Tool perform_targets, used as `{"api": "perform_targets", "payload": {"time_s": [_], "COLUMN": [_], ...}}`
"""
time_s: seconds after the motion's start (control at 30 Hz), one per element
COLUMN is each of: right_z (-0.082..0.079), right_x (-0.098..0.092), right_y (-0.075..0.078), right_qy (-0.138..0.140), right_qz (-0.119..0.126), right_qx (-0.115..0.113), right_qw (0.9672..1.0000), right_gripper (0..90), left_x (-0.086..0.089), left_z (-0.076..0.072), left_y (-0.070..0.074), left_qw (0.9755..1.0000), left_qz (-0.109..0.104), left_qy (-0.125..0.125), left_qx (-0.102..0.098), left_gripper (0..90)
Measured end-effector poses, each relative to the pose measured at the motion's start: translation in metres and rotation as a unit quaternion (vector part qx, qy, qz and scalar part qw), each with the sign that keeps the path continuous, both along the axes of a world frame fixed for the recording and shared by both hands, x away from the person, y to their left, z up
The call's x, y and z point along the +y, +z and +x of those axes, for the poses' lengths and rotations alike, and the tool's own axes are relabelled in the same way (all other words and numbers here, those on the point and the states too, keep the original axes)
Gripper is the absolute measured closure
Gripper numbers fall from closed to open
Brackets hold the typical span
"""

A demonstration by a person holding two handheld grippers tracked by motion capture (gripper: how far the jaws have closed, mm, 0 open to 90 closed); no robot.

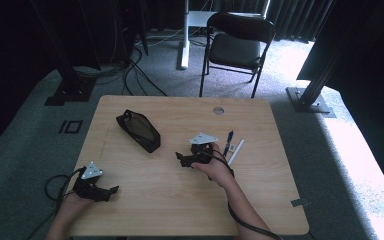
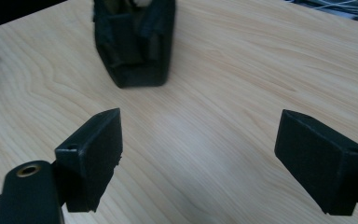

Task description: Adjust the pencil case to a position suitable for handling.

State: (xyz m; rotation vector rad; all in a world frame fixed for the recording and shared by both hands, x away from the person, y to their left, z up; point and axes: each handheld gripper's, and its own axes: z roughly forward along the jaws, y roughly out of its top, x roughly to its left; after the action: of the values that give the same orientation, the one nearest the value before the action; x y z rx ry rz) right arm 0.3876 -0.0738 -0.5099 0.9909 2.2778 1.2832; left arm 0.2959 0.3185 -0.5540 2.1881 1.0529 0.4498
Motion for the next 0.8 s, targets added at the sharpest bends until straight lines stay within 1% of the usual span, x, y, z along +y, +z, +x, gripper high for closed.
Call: {"api": "perform_targets", "payload": {"time_s": [0.03,0.17,0.3,0.37,0.4,0.5,0.57,0.6,0.67,0.73,0.8], "right_z": [0.001,0.005,0.007,0.008,0.009,0.011,0.013,0.014,0.015,0.017,0.019], "right_x": [0.007,0.02,0.036,0.043,0.047,0.056,0.06,0.063,0.067,0.07,0.073], "right_y": [0.0,0.0,0.001,0.0,0.0,-0.001,-0.001,-0.001,-0.001,-0.001,-0.001], "right_qy": [0.003,0.011,0.026,0.03,0.032,0.038,0.044,0.048,0.055,0.056,0.053], "right_qz": [0.005,0.007,0.007,0.003,0.004,0.005,0.006,0.007,0.003,0.0,0.0], "right_qx": [0.003,0.001,0.0,-0.003,-0.002,-0.003,-0.003,-0.001,-0.006,-0.005,-0.01], "right_qw": [1.0,0.9999,0.9996,0.9995,0.9995,0.9993,0.999,0.9988,0.9985,0.9984,0.9986], "right_gripper": [14.8,16.6,16.7,20.4,20.4,24.7,32.5,33.2,38.3,39.2,39.9], "left_x": [0.0,0.0,0.0,0.0,0.0,0.0,0.0,0.0,0.0,0.0,0.0], "left_z": [0.0,0.0,0.0,0.0,0.0,0.0,0.0,0.0,0.0,0.0,0.0], "left_y": [0.0,0.0,0.0,0.0,0.0,0.0,0.0,0.0,0.0,0.0,0.0], "left_qw": [1.0,1.0,1.0,1.0,1.0,1.0,1.0,1.0,1.0,1.0,1.0], "left_qz": [0.0,0.0,0.0,0.0,0.0,0.0,0.0,0.0,0.0,0.0,0.0], "left_qy": [0.0,0.0,0.0,0.0,0.0,0.0,0.0,0.0,0.0,0.0,0.0], "left_qx": [0.0,0.0,0.0,0.0,0.0,0.0,0.0,0.0,0.0,0.0,0.0], "left_gripper": [1.6,1.6,1.6,1.6,1.6,1.6,1.6,1.6,1.6,1.6,1.6]}}
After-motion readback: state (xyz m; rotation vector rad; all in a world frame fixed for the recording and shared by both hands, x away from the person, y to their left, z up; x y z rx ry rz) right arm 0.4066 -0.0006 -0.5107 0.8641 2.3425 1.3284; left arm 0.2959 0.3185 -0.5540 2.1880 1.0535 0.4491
